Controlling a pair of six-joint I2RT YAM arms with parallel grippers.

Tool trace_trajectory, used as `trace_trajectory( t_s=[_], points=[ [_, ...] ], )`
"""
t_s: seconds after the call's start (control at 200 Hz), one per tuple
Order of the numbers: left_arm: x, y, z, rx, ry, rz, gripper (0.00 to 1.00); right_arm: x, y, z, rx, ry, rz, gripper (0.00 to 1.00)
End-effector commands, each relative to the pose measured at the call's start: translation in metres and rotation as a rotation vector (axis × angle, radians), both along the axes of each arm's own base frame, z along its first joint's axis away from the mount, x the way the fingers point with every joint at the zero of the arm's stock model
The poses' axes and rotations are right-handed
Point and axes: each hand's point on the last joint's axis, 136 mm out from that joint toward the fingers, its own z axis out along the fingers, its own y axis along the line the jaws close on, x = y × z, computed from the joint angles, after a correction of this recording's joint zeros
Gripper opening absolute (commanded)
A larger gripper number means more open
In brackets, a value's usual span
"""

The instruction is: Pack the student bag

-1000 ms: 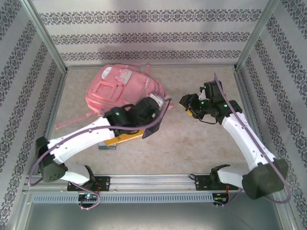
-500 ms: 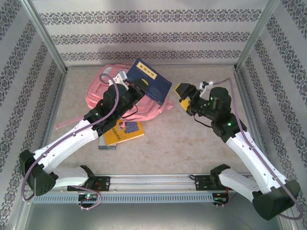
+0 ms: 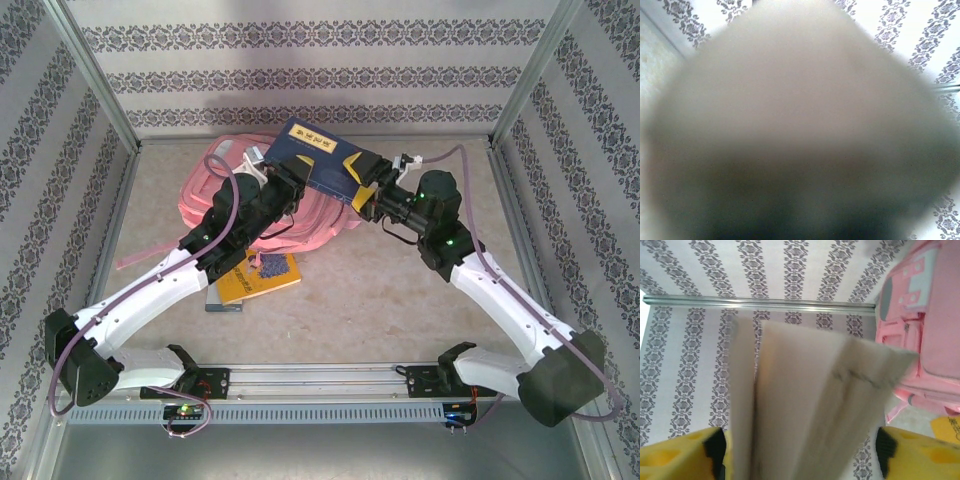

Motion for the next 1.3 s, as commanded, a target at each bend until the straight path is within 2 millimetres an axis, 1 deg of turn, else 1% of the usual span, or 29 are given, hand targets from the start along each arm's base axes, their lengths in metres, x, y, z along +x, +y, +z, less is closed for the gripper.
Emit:
trace_trajectory(
  t_s=[0.0, 0.12, 0.27, 0.33, 0.36, 0.38, 0.415, 0.45, 0.485, 0.55, 0.575, 0.6, 0.63, 0.69, 0.759, 0.814, 0.884, 0.924, 1.009, 1.014, 1.089, 1.109, 1.184, 1.224, 1.294],
  points=[
    [-0.012, 0.008, 0.027, -0.081, -0.051, -0.019, 0.00, -0.001, 0.003, 0.051, 0.091, -0.124, 0.002, 0.61],
    [-0.016, 0.014, 0.023, -0.075, -0.044, -0.007, 0.00, 0.000, 0.003, 0.058, 0.089, -0.139, -0.001, 0.39],
    [-0.017, 0.013, 0.019, -0.053, -0.026, -0.014, 0.00, -0.003, 0.007, 0.053, 0.068, -0.130, 0.012, 0.10],
    [-0.017, 0.014, 0.017, -0.047, -0.016, -0.012, 0.00, -0.004, 0.008, 0.050, 0.052, -0.129, 0.013, 0.05],
    [-0.017, 0.014, 0.016, -0.044, -0.012, -0.013, 0.00, -0.005, 0.008, 0.049, 0.043, -0.131, 0.018, 0.00],
    [-0.017, 0.014, 0.015, -0.040, -0.009, -0.013, 0.01, -0.006, 0.008, 0.048, 0.036, -0.129, 0.020, 0.00],
    [-0.017, 0.014, 0.013, -0.028, -0.003, -0.013, 0.08, -0.006, 0.008, 0.045, 0.023, -0.127, 0.018, 0.00],
    [-0.018, 0.014, 0.014, -0.007, -0.006, -0.013, 0.19, -0.006, 0.005, 0.043, 0.009, -0.128, 0.011, 0.00],
    [-0.018, 0.015, 0.013, 0.026, -0.010, -0.016, 0.34, -0.005, 0.000, 0.039, -0.004, -0.123, -0.007, 0.00],
    [-0.018, 0.017, 0.011, 0.096, -0.004, -0.018, 0.60, -0.003, -0.018, 0.028, -0.038, -0.099, -0.065, 0.00],
    [-0.017, 0.019, 0.010, 0.134, -0.005, -0.018, 0.68, -0.003, -0.026, 0.020, -0.060, -0.078, -0.093, 0.00],
    [-0.017, 0.021, 0.007, 0.182, -0.001, -0.022, 0.74, -0.003, -0.035, 0.014, -0.086, -0.060, -0.123, 0.00],
    [-0.016, 0.026, 0.003, 0.244, 0.011, -0.021, 0.78, -0.004, -0.048, 0.005, -0.125, -0.036, -0.158, 0.00],
    [-0.012, 0.037, -0.009, 0.371, 0.033, -0.016, 0.80, -0.009, -0.069, -0.016, -0.212, 0.008, -0.202, 0.00],
    [-0.003, 0.050, -0.028, 0.510, 0.084, -0.030, 0.80, -0.017, -0.085, -0.036, -0.281, 0.043, -0.209, 0.00],
    [0.007, 0.054, -0.042, 0.608, 0.098, -0.068, 0.78, -0.024, -0.092, -0.050, -0.329, 0.051, -0.205, 0.00],
    [0.022, 0.053, -0.060, 0.751, 0.090, -0.141, 0.77, -0.033, -0.097, -0.068, -0.393, 0.074, -0.197, 0.00],
    [0.032, 0.051, -0.076, 0.832, 0.101, -0.183, 0.77, -0.036, -0.097, -0.077, -0.408, 0.086, -0.182, 0.00],
    [0.056, 0.047, -0.108, 0.940, 0.135, -0.279, 0.77, -0.039, -0.093, -0.085, -0.429, 0.093, -0.145, 0.00],
    [0.057, 0.048, -0.107, 0.943, 0.132, -0.281, 0.77, -0.039, -0.093, -0.085, -0.430, 0.094, -0.144, 0.00],
    [0.078, 0.040, -0.133, 1.006, 0.154, -0.373, 0.77, -0.040, -0.092, -0.085, -0.462, 0.087, -0.122, 0.00],
    [0.083, 0.038, -0.135, 1.021, 0.149, -0.391, 0.77, -0.040, -0.092, -0.086, -0.476, 0.095, -0.118, 0.00],
    [0.105, 0.035, -0.160, 1.096, 0.176, -0.449, 0.77, -0.046, -0.104, -0.097, -0.576, 0.180, -0.135, 0.00],
    [0.117, 0.034, -0.174, 1.122, 0.191, -0.471, 0.76, -0.050, -0.107, -0.100, -0.620, 0.197, -0.122, 0.00],
    [0.135, 0.030, -0.191, 1.125, 0.208, -0.501, 0.74, -0.058, -0.100, -0.095, -0.631, 0.160, -0.056, 0.00]
  ],
)
